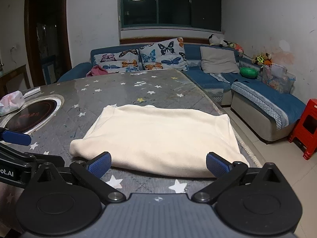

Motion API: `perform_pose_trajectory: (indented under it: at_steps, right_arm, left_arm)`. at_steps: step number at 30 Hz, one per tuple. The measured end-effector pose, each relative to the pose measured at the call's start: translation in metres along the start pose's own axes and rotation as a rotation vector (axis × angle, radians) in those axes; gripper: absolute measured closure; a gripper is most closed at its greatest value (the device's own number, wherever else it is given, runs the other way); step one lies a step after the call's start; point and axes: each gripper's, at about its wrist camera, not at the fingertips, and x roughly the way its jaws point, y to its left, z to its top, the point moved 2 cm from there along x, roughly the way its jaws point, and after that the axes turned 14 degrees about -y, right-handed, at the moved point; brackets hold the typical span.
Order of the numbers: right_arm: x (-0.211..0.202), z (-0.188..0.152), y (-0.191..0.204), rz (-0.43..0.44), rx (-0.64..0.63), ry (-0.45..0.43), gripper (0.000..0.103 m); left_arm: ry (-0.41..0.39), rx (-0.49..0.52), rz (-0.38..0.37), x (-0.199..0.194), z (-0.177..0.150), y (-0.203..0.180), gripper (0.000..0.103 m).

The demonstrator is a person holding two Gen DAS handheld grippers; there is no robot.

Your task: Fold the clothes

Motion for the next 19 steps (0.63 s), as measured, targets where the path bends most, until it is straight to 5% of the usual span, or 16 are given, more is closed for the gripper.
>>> perform_pose_trajectory:
  at_steps: [19]
  right_arm:
    - [-0.018,-0.007,0.002,-0.044,0.027,0.003,0.0]
  left_arm:
    - [-0.014,0.004,-0.001,-0.016,-0.011,-0.003,0.0]
